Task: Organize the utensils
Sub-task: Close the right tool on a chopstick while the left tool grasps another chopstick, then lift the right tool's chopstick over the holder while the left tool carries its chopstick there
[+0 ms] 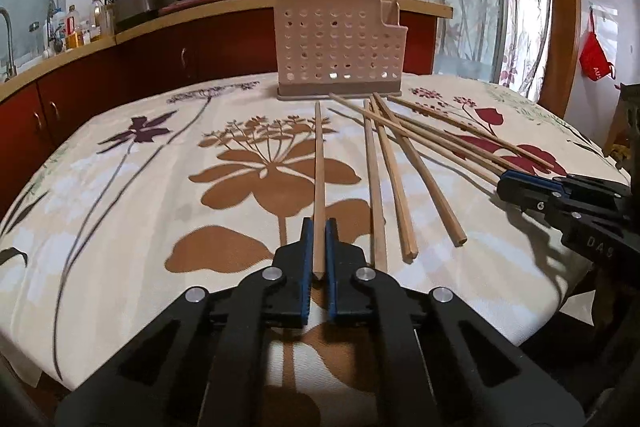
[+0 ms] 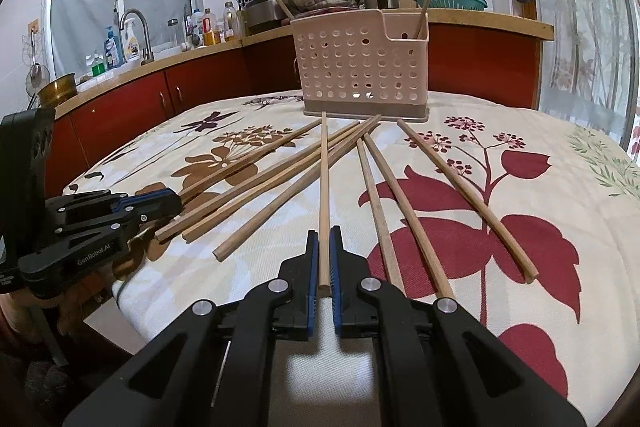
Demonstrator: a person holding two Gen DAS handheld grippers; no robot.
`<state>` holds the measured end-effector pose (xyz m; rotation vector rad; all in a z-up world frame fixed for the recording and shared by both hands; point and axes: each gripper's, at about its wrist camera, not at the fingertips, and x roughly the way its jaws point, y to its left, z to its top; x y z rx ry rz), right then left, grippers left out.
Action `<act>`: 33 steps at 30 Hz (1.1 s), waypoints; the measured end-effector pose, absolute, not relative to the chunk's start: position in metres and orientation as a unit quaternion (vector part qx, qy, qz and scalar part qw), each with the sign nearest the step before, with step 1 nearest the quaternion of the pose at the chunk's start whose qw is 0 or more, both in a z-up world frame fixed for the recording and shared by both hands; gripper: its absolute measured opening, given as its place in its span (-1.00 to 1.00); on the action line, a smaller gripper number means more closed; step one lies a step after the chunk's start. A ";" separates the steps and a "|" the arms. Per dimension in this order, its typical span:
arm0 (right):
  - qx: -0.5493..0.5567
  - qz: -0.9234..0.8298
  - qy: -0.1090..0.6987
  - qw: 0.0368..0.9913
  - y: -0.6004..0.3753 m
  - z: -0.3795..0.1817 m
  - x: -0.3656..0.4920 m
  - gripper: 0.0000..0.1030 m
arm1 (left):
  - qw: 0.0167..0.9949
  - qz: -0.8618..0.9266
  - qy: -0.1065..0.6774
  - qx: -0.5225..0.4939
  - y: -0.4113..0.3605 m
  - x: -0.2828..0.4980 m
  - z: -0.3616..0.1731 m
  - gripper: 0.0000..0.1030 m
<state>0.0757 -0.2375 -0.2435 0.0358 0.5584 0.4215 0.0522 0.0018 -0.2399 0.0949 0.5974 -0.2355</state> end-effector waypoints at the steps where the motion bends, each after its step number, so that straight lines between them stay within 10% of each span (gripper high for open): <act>1: 0.019 0.206 0.271 0.940 -0.238 -0.242 0.074 -0.87 | 0.949 -0.114 0.290 0.048 0.002 0.051 -0.238 -0.87; 33: 0.035 0.193 0.135 0.971 -0.258 -0.113 0.054 -0.87 | 0.985 -0.077 0.154 0.014 0.039 0.027 -0.087 -0.87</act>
